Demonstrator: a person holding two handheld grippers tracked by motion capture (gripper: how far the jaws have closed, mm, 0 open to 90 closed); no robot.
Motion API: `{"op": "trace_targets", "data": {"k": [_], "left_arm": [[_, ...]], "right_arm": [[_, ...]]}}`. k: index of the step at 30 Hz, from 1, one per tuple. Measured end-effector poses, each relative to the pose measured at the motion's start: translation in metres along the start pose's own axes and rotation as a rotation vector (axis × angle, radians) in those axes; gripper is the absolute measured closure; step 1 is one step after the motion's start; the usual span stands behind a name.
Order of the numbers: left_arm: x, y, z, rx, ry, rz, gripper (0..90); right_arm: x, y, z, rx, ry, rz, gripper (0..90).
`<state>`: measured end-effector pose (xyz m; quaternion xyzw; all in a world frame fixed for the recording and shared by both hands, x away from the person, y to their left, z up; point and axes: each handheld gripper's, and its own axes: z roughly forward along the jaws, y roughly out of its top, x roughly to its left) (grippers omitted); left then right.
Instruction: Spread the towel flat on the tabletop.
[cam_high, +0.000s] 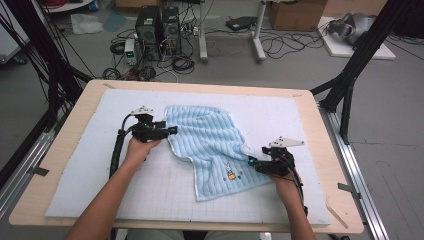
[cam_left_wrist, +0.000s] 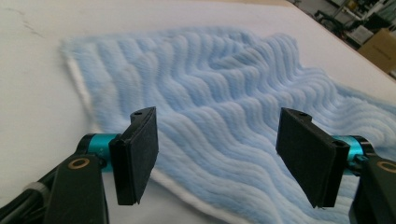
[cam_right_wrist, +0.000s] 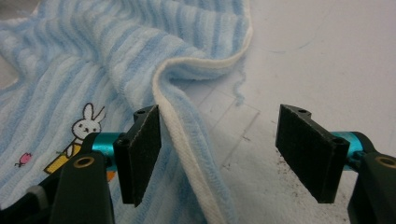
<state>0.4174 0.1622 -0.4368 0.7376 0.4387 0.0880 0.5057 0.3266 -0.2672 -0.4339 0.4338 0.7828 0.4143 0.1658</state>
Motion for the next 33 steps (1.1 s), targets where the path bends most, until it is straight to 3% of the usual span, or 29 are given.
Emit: {"op": "trace_targets", "data": {"k": [3, 5, 7, 9, 11, 13, 14, 16, 19, 24, 25, 27, 28, 31, 33], "left_arm": [[-0.011, -0.005, 0.011, 0.074, 0.008, 0.036, 28.7], [-0.016, -0.008, 0.018, 0.127, 0.041, 0.065, 29.3], [-0.021, -0.01, 0.021, 0.154, 0.102, 0.159, 35.7], [-0.024, -0.01, 0.021, 0.162, 0.152, 0.241, 56.7], [-0.021, -0.01, 0.02, 0.159, 0.149, 0.277, 83.2], [-0.016, -0.009, 0.019, 0.139, 0.163, 0.259, 85.5], [-0.01, -0.007, 0.017, 0.129, 0.204, 0.258, 85.8], [0.005, -0.004, 0.014, 0.1, 0.233, 0.193, 85.9], [0.023, 0.001, 0.01, 0.069, 0.275, 0.147, 85.9], [0.038, 0.004, 0.009, 0.031, 0.28, 0.086, 83.9], [0.039, 0.004, 0.009, 0.024, 0.279, 0.076, 80.1], [0.04, 0.004, 0.007, -0.006, 0.247, -0.001, 55.3], [0.04, 0.004, 0.004, -0.012, 0.229, -0.02, 47.2], [0.036, 0.006, -0.003, -0.031, 0.202, -0.015, 38.0], [0.032, 0.006, -0.011, -0.05, 0.184, 0.006, 37.1]], "right_arm": [[-0.001, 0.0, 0.001, 0.002, 0.005, 0.006, 30.4], [-0.001, 0.0, 0.002, 0.007, 0.005, 0.0, 30.7], [0.0, 0.0, 0.003, 0.011, 0.009, -0.003, 30.9], [0.001, 0.0, 0.003, 0.016, 0.008, 0.002, 30.9], [0.0, -0.001, 0.003, 0.013, 0.009, 0.0, 30.9], [0.0, -0.001, 0.003, 0.012, 0.01, -0.001, 30.9], [0.0, -0.001, 0.002, 0.012, 0.012, 0.001, 30.9], [0.001, -0.001, 0.003, 0.012, 0.015, 0.006, 31.0], [0.002, -0.001, 0.004, 0.013, 0.02, 0.003, 31.0], [0.005, 0.001, 0.005, -0.007, 0.047, 0.014, 31.1], [0.006, 0.002, 0.005, -0.015, 0.054, 0.017, 31.1], [0.007, 0.004, 0.004, -0.031, 0.058, 0.016, 31.3], [0.007, 0.005, 0.004, -0.039, 0.062, 0.024, 31.7], [0.006, 0.011, 0.004, -0.068, 0.065, 0.031, 35.5], [0.005, 0.019, 0.006, -0.092, 0.071, 0.037, 36.5]]}}
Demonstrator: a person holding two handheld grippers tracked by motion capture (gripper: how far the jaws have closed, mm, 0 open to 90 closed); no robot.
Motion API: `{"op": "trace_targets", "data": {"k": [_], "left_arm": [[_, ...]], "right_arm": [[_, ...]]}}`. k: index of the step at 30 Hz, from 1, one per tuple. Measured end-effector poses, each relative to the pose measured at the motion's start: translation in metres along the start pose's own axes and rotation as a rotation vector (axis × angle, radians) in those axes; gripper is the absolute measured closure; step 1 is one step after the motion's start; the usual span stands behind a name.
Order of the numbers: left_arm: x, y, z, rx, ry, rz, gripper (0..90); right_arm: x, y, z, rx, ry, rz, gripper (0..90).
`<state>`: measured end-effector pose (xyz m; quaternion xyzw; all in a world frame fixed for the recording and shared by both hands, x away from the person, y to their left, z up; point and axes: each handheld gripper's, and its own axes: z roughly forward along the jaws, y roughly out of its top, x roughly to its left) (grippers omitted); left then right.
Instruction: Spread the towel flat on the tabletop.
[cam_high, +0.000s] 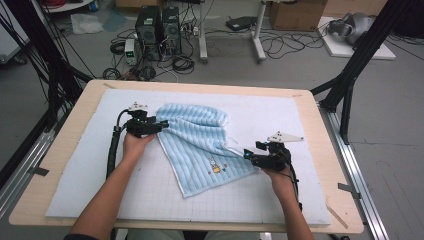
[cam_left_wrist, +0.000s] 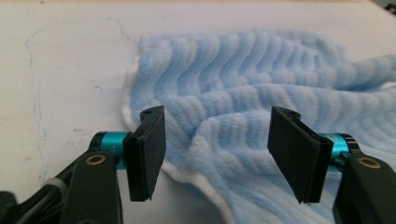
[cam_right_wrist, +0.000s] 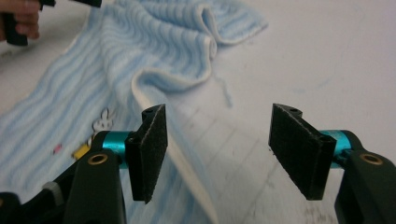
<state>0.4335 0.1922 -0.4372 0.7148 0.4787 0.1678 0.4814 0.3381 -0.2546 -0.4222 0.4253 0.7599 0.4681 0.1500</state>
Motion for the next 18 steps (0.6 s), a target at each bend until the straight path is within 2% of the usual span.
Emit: {"op": "trace_targets", "data": {"k": [2, 4, 7, 9, 10, 12, 15, 18], "left_arm": [[-0.002, -0.002, -0.007, -0.014, -0.017, 0.024, 36.6], [-0.004, -0.005, -0.012, -0.015, -0.042, 0.037, 35.0], [-0.008, -0.011, -0.022, -0.027, -0.077, 0.058, 32.3], [-0.012, -0.014, -0.028, -0.035, -0.095, 0.068, 30.0], [-0.013, -0.016, -0.03, -0.037, -0.097, 0.068, 27.6], [-0.015, -0.018, -0.035, -0.046, -0.099, 0.061, 22.0], [-0.017, -0.022, -0.041, -0.056, -0.112, 0.084, 20.8], [-0.016, -0.024, -0.044, -0.047, -0.123, 0.084, 20.8]], "right_arm": [[-0.001, 0.009, 0.009, -0.014, 0.017, 0.011, 35.7], [-0.002, 0.017, 0.024, 0.001, 0.036, 0.022, 33.6], [0.002, 0.026, 0.052, 0.037, 0.06, 0.008, 23.2], [0.006, 0.032, 0.071, 0.093, 0.079, 0.0, 14.5], [0.008, 0.035, 0.078, 0.11, 0.066, -0.023, 14.0], [0.009, 0.041, 0.091, 0.152, 0.062, -0.021, 14.7], [0.009, 0.045, 0.103, 0.217, 0.058, -0.03, 35.6], [0.011, 0.045, 0.112, 0.25, 0.058, -0.041, 55.6]]}}
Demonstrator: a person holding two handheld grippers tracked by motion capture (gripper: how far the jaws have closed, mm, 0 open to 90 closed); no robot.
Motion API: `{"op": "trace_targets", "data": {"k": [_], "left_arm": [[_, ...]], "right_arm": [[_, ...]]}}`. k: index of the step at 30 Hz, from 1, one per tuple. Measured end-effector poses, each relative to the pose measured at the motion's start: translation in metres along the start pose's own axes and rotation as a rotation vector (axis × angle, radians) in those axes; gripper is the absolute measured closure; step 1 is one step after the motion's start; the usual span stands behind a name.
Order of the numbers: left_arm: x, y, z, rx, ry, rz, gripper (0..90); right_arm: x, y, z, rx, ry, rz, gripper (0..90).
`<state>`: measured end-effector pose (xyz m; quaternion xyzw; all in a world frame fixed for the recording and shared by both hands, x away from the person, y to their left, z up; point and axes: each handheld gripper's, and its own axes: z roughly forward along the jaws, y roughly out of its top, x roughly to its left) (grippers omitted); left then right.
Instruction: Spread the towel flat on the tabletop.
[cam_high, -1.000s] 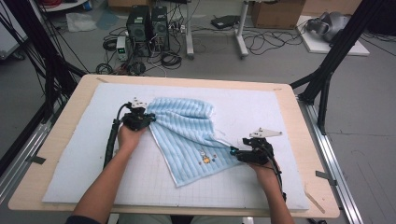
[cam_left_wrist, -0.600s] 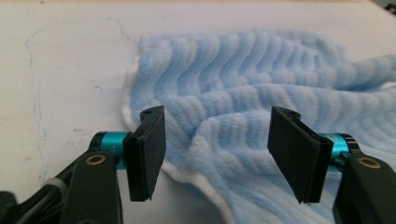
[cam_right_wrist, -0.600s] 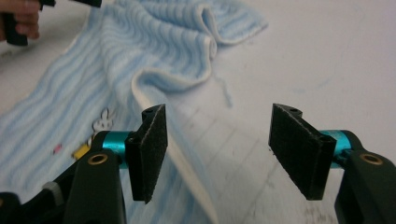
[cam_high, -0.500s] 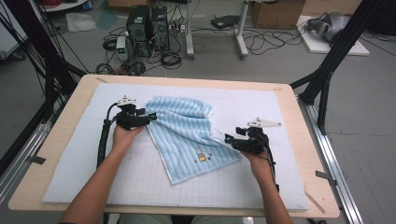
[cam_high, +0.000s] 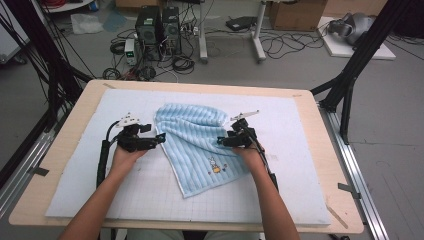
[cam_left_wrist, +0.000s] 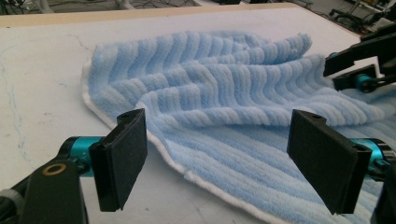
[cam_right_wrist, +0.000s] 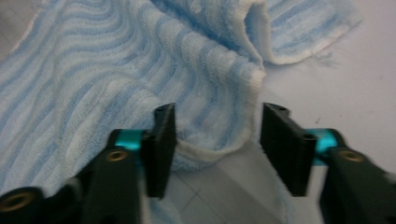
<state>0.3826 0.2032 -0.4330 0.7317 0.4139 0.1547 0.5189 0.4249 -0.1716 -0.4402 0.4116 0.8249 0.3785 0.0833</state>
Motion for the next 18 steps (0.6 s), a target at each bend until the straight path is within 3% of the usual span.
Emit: {"op": "trace_targets", "data": {"k": [3, 5, 10, 14, 16, 18], "left_arm": [[0.001, -0.002, -0.002, 0.006, -0.006, -0.016, 20.9], [0.001, -0.004, -0.003, 0.003, -0.003, -0.023, 20.9], [0.0, -0.006, -0.002, 0.014, -0.009, -0.026, 21.2], [-0.004, -0.006, 0.0, 0.024, -0.019, -0.01, 22.8], [-0.005, -0.007, 0.001, 0.032, -0.023, -0.007, 23.6], [-0.007, -0.007, 0.002, 0.036, -0.036, -0.01, 23.7]], "right_arm": [[0.005, 0.002, 0.003, 0.016, -0.006, -0.05, 77.8], [0.007, 0.006, 0.003, 0.007, -0.044, -0.078, 84.7], [-0.004, 0.01, 0.001, -0.031, -0.173, -0.066, 87.2], [-0.018, 0.011, -0.002, -0.066, -0.292, -0.016, 87.3], [-0.024, 0.01, -0.003, -0.081, -0.324, 0.013, 87.3], [-0.028, 0.01, -0.004, -0.086, -0.396, 0.01, 87.4]]}}
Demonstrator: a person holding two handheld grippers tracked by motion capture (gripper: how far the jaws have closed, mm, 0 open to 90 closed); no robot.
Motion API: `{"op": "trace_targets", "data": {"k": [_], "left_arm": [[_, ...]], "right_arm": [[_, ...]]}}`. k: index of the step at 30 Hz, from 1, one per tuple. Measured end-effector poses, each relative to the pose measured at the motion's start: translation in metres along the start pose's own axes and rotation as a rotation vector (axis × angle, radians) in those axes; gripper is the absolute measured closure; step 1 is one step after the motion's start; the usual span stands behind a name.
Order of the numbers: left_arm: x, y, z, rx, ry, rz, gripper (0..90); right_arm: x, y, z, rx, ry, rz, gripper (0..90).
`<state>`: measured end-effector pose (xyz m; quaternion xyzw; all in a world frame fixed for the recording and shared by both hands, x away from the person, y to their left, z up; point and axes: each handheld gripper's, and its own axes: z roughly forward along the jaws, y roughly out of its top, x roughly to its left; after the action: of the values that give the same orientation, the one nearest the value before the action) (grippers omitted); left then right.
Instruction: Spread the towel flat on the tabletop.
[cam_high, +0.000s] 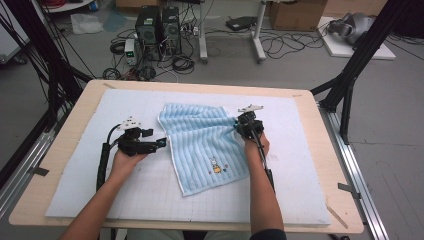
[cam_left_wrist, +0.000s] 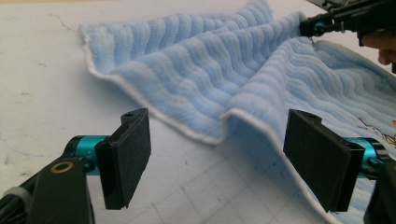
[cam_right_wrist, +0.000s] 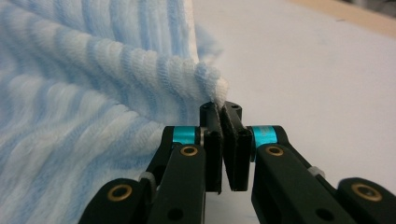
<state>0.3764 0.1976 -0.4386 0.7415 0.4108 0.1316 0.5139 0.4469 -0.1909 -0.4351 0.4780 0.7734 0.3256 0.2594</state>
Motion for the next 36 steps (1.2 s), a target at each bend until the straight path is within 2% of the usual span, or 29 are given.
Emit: {"op": "trace_targets", "data": {"k": [2, 4, 5, 8, 11, 12, 16, 18, 20, 21, 22, 24, 25, 26, 27, 28, 30, 33, 36], "left_arm": [[-0.003, -0.001, 0.001, 0.0, -0.012, 0.003, 24.9], [-0.005, -0.001, 0.002, 0.001, -0.026, 0.009, 26.6], [-0.006, -0.002, 0.003, 0.007, -0.034, 0.014, 27.9], [-0.009, -0.003, 0.006, 0.024, -0.067, 0.012, 31.4], [-0.015, -0.003, 0.01, 0.045, -0.108, 0.024, 38.0], [-0.017, -0.004, 0.011, 0.059, -0.123, 0.031, 41.4], [-0.026, -0.005, 0.02, 0.109, -0.145, 0.051, 46.9], [-0.03, -0.005, 0.026, 0.143, -0.139, 0.062, 46.9], [-0.033, -0.005, 0.033, 0.195, -0.124, 0.088, 46.6], [-0.035, -0.005, 0.036, 0.226, -0.117, 0.106, 46.7], [-0.038, -0.004, 0.038, 0.225, -0.105, 0.125, 46.2], [-0.04, -0.003, 0.041, 0.223, -0.096, 0.135, 49.8], [-0.042, -0.002, 0.041, 0.225, -0.075, 0.16, 54.1], [-0.042, -0.002, 0.041, 0.228, -0.047, 0.203, 62.0], [-0.042, -0.001, 0.04, 0.232, -0.051, 0.22, 75.9], [-0.041, -0.001, 0.039, 0.231, -0.051, 0.222, 87.2], [-0.038, 0.0, 0.036, 0.234, -0.04, 0.221, 87.7], [-0.029, 0.001, 0.028, 0.224, -0.033, 0.181, 87.7], [-0.016, 0.001, 0.019, 0.208, -0.003, 0.144, 87.7]], "right_arm": [[-0.006, -0.002, 0.0, -0.009, -0.049, 0.022, 87.3], [-0.01, -0.005, 0.002, 0.008, -0.026, 0.064, 85.8], [-0.01, -0.006, 0.002, 0.008, -0.022, 0.064, 82.6], [-0.009, -0.007, -0.004, -0.027, 0.008, 0.072, 70.1], [-0.009, -0.008, -0.016, -0.075, 0.043, 0.077, 62.2], [-0.01, -0.01, -0.021, -0.092, 0.07, 0.085, 60.3], [-0.01, -0.021, -0.04, -0.108, 0.118, 0.053, 48.8], [-0.011, -0.029, -0.051, -0.121, 0.137, 0.03, 47.4], [-0.012, -0.035, -0.061, -0.1, 0.151, 0.024, 42.6], [-0.012, -0.039, -0.066, -0.109, 0.154, 0.017, 42.8], [-0.012, -0.043, -0.071, -0.12, 0.159, 0.018, 42.8], [-0.012, -0.05, -0.079, -0.129, 0.156, 0.015, 42.2], [-0.012, -0.054, -0.081, -0.129, 0.154, 0.01, 42.1], [-0.013, -0.057, -0.083, -0.133, 0.156, 0.014, 41.5], [-0.012, -0.061, -0.084, -0.132, 0.159, 0.03, 40.9], [-0.013, -0.064, -0.085, -0.133, 0.16, 0.033, 40.3], [-0.013, -0.07, -0.086, -0.133, 0.171, 0.05, 40.2], [-0.013, -0.077, -0.086, -0.122, 0.187, 0.059, 40.4], [-0.012, -0.077, -0.088, -0.125, 0.191, 0.062, 40.7]]}}
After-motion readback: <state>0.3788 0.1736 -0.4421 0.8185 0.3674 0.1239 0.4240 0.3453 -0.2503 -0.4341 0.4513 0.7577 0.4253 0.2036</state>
